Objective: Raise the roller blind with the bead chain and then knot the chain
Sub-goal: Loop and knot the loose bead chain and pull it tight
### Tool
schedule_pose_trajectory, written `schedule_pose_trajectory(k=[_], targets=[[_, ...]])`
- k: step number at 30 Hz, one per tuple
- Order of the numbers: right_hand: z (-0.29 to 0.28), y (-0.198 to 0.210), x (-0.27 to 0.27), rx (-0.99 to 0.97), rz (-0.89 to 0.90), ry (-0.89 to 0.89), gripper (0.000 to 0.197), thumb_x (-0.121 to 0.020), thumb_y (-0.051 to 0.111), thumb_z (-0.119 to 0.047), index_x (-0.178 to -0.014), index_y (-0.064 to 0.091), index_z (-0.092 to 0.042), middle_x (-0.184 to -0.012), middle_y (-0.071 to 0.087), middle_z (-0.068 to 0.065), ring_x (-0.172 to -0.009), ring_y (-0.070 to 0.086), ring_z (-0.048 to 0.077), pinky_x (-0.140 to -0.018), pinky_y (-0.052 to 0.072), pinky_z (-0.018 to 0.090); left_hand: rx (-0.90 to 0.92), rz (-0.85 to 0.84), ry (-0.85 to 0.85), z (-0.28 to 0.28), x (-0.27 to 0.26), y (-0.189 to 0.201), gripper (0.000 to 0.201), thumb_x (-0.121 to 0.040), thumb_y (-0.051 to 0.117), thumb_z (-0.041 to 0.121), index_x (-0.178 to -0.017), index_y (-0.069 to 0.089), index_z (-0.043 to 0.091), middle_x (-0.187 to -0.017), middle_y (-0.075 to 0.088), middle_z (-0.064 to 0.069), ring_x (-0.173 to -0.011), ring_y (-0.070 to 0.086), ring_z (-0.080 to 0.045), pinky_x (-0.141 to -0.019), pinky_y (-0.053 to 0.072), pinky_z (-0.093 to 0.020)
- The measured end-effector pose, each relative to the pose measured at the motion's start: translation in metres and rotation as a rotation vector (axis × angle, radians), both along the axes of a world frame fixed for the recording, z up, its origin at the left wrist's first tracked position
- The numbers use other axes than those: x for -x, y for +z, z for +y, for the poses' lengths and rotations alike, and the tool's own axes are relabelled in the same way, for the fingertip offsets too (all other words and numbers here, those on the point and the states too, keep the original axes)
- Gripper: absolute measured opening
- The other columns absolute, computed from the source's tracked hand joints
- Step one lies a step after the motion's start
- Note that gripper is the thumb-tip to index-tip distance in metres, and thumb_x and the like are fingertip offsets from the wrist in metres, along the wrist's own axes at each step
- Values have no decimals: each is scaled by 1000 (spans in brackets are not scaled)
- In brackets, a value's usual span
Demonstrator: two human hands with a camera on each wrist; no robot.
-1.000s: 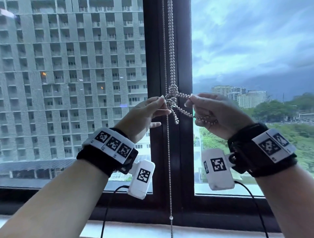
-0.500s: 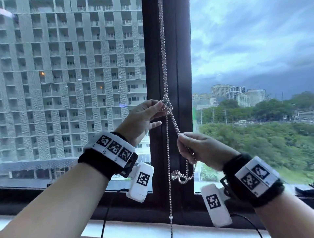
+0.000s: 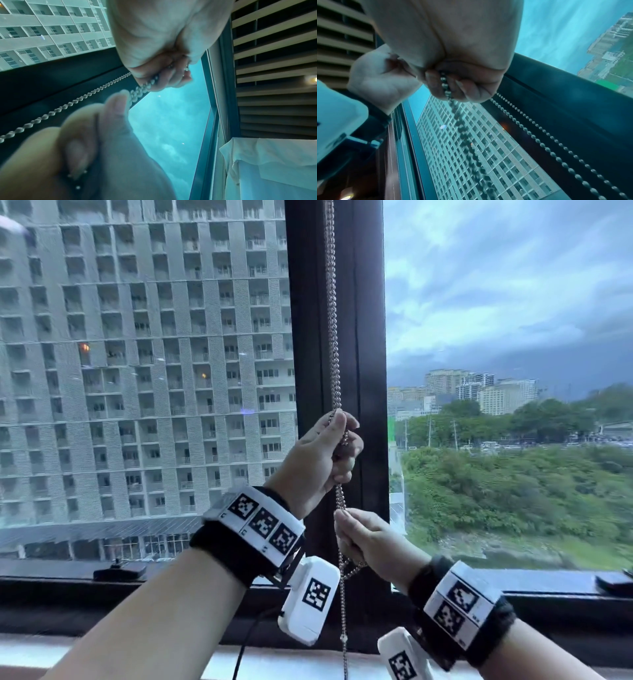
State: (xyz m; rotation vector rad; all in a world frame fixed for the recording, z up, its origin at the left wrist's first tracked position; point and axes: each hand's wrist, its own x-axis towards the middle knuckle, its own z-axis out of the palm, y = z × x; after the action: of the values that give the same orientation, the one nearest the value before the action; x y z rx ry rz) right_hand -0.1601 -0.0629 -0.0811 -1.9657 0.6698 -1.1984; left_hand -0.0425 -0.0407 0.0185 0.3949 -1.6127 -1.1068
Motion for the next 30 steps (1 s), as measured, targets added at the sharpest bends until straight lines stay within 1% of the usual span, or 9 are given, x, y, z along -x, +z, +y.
schedule_pose_trajectory(k=[6, 10, 11, 13, 16, 20, 25, 28, 30], targets=[[5, 4, -5, -9, 40, 23, 35, -100, 39, -21, -69, 51, -10, -54, 53, -1, -42, 42, 4, -45, 34, 17, 45, -51, 76, 0, 0, 2, 32, -102, 30, 33, -77, 44, 19, -53, 33, 5, -42, 22, -7, -39, 20, -18], [11, 14, 0, 104, 40, -164, 8, -92, 53, -33, -99, 55, -28, -84, 61, -3, -61, 53, 0, -58, 44, 17, 1, -24, 84, 2, -4, -6, 35, -98, 34, 40, -105, 53, 12, -62, 45, 1, -44, 31, -7, -44, 26, -21], [12, 18, 3, 154, -3, -206, 15, -89, 55, -39, -104, 52, -34, -92, 61, -4, -67, 55, 0, -64, 46, 18, -8, -26, 76, 2, -6, -10, 39, -96, 35, 42, -112, 53, 10, -65, 48, -1, -43, 34, -7, -44, 28, -20], [13, 27, 8, 281, -61, -310, 37, -85, 55, -49, -119, 46, -36, -109, 57, -2, -80, 57, 3, -73, 48, 22, -24, -32, 67, 2, -7, -21, 42, -94, 36, 44, -112, 55, 10, -67, 48, -1, -43, 37, -5, -42, 30, -18], [20, 45, 17, 563, 7, -489, 62, -84, 53, -39, -141, 30, -30, -134, 42, -3, -113, 50, 4, -94, 45, 24, -53, -68, 137, 5, -7, -31, 39, -99, 31, 41, -102, 60, 16, -64, 48, 3, -46, 38, -5, -46, 29, -20], [28, 74, 22, 1144, 409, -681, 72, -77, 48, -10, -144, 31, -28, -153, 33, 2, -142, 27, 21, -113, 29, 41, 3, -168, 203, 10, -9, -34, 32, -102, 29, 35, -89, 54, 19, -58, 46, 5, -44, 32, -6, -48, 25, -24], [20, 96, 22, 1405, 800, -645, 40, -80, 47, -17, -117, 61, -19, -140, 54, 0, -141, 33, 21, -109, 31, 42, 1, -335, 140, 18, -19, -21, 41, -101, 32, 21, -69, 56, 18, -48, 45, 4, -36, 29, -5, -47, 22, -27], [26, 108, 16, 1397, 868, -647, 27, -78, 45, -23, -96, 65, -17, -103, 68, 0, -116, 57, 23, -86, 49, 40, -18, -369, 43, 20, -31, -12, 52, -99, 34, 14, -59, 65, 25, -49, 44, 4, -38, 29, -5, -42, 26, -20], [28, 118, 16, 1329, 817, -615, 23, -78, 47, -26, -86, 64, -14, -87, 66, 2, -95, 60, 25, -76, 51, 36, -4, -362, -6, 21, -38, -10, 38, -96, 38, 13, -76, 68, 25, -54, 42, 2, -41, 29, -6, -41, 28, -17]])
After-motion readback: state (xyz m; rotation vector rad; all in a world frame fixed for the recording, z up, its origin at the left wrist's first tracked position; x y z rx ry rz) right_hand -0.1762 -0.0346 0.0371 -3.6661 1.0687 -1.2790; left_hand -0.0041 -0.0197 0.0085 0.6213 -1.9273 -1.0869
